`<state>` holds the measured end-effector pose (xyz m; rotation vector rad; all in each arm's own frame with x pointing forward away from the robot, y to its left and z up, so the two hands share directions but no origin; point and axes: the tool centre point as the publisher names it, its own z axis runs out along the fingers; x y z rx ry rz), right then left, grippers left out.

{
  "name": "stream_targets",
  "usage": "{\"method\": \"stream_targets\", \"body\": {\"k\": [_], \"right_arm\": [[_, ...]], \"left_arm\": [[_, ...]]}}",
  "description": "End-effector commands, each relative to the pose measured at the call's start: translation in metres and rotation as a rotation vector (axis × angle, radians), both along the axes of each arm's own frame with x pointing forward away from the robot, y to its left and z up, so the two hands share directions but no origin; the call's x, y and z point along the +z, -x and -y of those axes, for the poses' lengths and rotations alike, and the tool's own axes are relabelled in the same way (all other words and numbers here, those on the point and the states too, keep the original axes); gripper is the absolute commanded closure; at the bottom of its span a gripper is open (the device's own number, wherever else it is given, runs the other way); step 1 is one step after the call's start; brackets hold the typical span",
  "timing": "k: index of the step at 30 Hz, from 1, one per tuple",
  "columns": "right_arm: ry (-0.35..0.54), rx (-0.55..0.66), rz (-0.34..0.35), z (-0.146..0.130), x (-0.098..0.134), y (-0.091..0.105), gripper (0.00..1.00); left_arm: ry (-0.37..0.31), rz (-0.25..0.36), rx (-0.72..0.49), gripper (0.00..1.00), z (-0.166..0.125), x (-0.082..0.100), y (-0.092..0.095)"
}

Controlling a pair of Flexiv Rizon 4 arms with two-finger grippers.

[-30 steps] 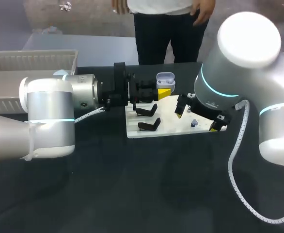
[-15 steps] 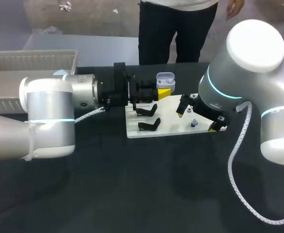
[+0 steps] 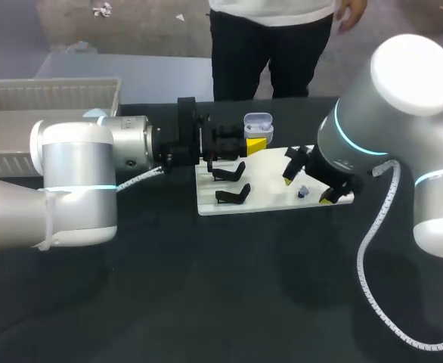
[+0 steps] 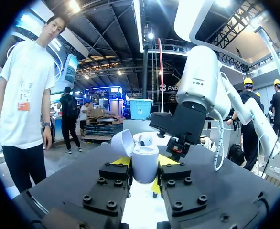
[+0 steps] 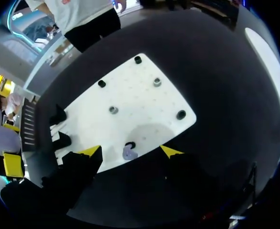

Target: Pick up each earbud case from the left stands, insert the matching earbuds, close the lid, and place the case in the box.

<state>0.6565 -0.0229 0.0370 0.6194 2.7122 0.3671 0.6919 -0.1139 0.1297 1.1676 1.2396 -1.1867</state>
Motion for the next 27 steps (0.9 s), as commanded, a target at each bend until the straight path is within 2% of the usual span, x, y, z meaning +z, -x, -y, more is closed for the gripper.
{"method": "stream_targets", "body": {"k": [1, 3, 5, 27], "right_arm": [[-0.006, 0.002, 0.004, -0.0016, -0.0036, -0.0029, 0.33], [-0.009, 0.002, 0.003, -0.0027, -0.0038, -0.0033, 0.38], [-0.012, 0.002, 0.003, -0.0035, -0.0038, -0.0034, 0.51], [-0.014, 0.007, -0.003, -0.008, -0.0066, -0.0014, 0.56]], "left_arm": [[0.004, 0.005, 0.006, 1.0, 0.0002, -0.0008, 0.0014], [0.004, 0.005, 0.006, 1.0, 0.0002, -0.0008, 0.0014], [0.004, 0.005, 0.006, 1.0, 0.0002, -0.0008, 0.0014], [0.004, 0.005, 0.006, 1.0, 0.0002, -0.0008, 0.0014]]}}
